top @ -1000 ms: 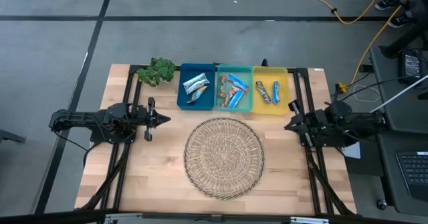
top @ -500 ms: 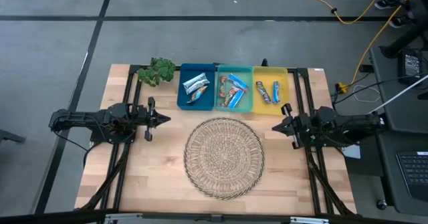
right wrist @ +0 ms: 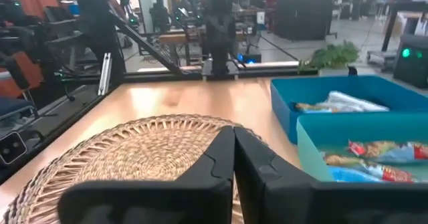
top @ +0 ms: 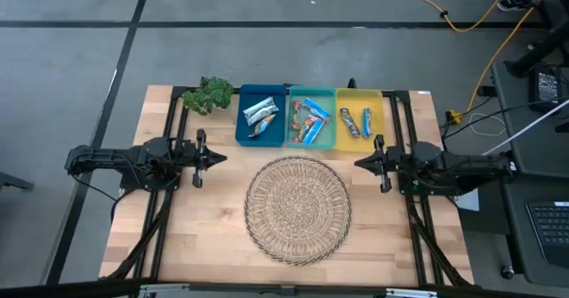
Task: Pick and place Granola Bars by type
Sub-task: Return to Home Position
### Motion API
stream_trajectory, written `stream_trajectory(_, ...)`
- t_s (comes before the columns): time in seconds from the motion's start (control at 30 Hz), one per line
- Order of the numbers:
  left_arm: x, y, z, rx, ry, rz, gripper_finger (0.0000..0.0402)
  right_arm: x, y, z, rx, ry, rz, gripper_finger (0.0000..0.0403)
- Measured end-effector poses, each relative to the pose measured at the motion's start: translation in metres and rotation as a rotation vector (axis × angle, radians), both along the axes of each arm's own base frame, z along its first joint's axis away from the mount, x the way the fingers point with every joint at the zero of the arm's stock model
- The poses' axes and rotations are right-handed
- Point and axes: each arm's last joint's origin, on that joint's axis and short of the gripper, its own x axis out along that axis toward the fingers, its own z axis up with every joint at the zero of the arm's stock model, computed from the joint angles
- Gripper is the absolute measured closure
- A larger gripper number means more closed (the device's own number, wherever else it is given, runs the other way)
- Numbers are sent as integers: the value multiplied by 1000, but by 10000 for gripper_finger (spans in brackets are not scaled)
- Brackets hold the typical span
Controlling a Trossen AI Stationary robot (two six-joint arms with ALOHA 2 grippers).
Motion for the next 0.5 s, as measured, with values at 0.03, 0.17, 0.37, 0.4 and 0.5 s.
stream_trajectory(0.03,0,0,0,0,0,0,398,0,0,0,8,6,-1,394)
stream_trajectory(0.17,0,0,0,0,0,0,398,2,0,-3,16,41,-2,393)
stream_trajectory(0.37,0,0,0,0,0,0,398,5,0,-7,15,83,-2,392)
stream_trajectory(0.4,0,0,0,0,0,0,398,5,0,-7,15,85,-2,392)
stream_trajectory(0.5,0,0,0,0,0,0,398,5,0,-7,15,84,-2,392)
